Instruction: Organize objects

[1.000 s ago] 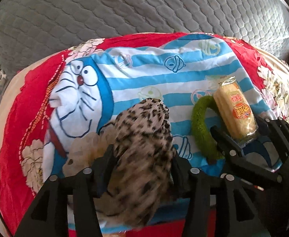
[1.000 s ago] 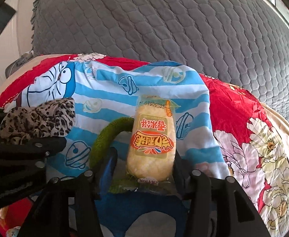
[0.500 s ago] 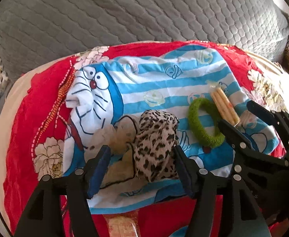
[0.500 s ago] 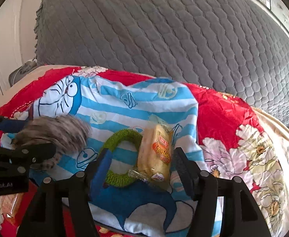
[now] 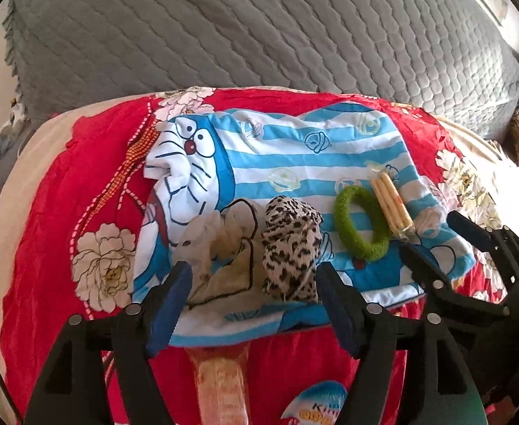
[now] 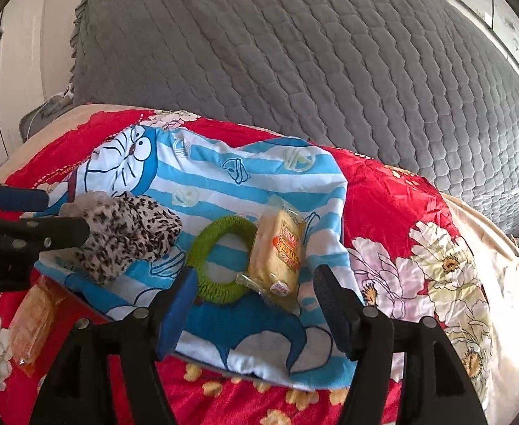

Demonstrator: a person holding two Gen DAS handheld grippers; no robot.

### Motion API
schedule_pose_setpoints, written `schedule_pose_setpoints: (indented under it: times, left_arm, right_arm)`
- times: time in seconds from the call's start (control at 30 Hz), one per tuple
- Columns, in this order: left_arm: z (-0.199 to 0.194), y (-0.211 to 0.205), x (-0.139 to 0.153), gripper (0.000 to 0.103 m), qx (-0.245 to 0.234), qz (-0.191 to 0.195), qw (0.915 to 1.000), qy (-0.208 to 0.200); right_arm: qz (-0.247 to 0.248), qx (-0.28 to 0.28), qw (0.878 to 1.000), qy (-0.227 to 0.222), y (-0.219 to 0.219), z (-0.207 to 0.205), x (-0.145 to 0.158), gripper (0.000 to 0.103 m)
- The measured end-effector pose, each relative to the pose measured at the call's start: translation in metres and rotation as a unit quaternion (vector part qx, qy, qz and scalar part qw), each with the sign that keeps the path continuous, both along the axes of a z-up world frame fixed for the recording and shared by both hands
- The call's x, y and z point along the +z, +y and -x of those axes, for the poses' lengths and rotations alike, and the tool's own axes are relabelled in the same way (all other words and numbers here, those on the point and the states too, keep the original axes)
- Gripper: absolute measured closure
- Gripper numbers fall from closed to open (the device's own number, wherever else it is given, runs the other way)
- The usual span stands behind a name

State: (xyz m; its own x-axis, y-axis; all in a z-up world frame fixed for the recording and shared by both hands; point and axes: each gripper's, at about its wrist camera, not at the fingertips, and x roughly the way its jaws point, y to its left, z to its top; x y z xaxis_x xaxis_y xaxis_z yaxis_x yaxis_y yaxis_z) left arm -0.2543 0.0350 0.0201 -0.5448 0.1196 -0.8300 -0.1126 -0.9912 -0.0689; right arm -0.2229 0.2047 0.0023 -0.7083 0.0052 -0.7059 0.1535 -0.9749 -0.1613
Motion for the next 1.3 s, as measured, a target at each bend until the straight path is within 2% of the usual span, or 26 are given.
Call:
schedule_pose_setpoints:
  times: [0.13,0.3,0.67,0.8,0.97,1.3]
  left_arm:
    - [-0.014,-0.002,0.006,0.027,0.0,-0.011,0.9999,-0.003]
    - [-0.03,-0.006,0.014,0.027,-0.003,-0.022,0.9998,-0.002]
    - [-0.062,-0.026,0.022,0.026,0.008,-0.039,0.9992,-0.005]
    - [-0.077,-0.029,0.025,0.026,0.001,-0.03,0.9996,-0.004]
    - [-0.098,-0.035,0.028,0.026,-0.006,-0.038,0.9992,-0.007]
    - [-0.139,-0.045,0.038,0.026,-0.009,-0.042,0.9991,-0.006]
  right_arm:
    - [0.015,0.002,1.0,-0.007,0.004,-0.011,0.015,0.034]
    - [0.059,0.005,0.998,-0.006,0.012,-0.029,0.04,0.03]
    - [0.085,0.0,0.996,-0.003,0.013,-0.074,0.074,0.027]
    - [0.078,0.003,0.997,-0.002,0.004,-0.091,0.083,0.027]
    - [0.071,0.016,0.997,0.004,-0.015,-0.12,0.092,0.026]
    - [0.056,0.033,0.998,0.01,-0.039,-0.18,0.095,0.026]
